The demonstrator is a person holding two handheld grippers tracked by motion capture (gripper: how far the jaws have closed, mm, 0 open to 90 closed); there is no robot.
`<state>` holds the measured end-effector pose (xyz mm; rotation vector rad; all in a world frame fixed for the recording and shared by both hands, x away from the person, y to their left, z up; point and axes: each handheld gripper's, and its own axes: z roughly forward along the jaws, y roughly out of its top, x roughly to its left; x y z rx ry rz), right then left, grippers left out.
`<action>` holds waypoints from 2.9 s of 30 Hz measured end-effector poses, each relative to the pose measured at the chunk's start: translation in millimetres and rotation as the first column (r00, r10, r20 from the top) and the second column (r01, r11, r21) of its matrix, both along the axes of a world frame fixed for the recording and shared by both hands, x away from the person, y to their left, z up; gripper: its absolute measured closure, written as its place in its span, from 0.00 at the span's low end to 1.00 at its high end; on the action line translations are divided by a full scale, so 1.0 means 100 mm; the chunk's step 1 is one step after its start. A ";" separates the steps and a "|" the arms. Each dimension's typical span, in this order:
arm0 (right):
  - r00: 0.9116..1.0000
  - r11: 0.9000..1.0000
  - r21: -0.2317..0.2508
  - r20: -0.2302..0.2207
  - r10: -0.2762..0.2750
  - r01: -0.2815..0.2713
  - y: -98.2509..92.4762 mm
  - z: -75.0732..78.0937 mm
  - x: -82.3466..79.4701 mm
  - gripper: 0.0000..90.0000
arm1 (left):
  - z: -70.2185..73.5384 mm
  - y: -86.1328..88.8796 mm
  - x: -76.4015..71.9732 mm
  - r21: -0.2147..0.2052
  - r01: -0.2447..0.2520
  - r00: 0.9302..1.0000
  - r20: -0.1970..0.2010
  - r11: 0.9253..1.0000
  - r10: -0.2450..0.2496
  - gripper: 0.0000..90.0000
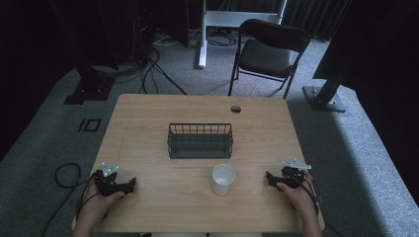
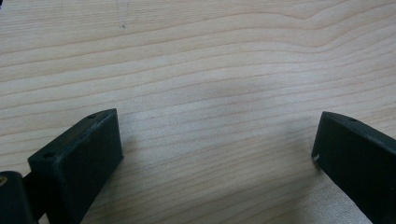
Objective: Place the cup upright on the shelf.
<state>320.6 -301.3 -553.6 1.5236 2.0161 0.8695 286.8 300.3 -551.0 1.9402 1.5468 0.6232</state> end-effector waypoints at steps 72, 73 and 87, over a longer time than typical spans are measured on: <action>1.000 1.000 0.000 0.000 0.001 -0.001 0.00 0.00 0.00 0.12 | 0.12 -1.02 0.01 -0.022 0.466 0.884 0.056 0.884 -0.464 0.05; 1.000 1.000 0.000 0.001 0.001 -0.001 0.00 0.00 0.00 0.12 | 0.12 -1.05 0.01 -0.023 0.474 0.879 0.061 0.880 -0.472 0.05; 1.000 1.000 0.000 0.000 0.001 -0.001 0.00 0.00 0.00 0.12 | 0.20 -1.47 -0.02 -0.040 0.595 0.803 0.080 0.803 -0.591 0.05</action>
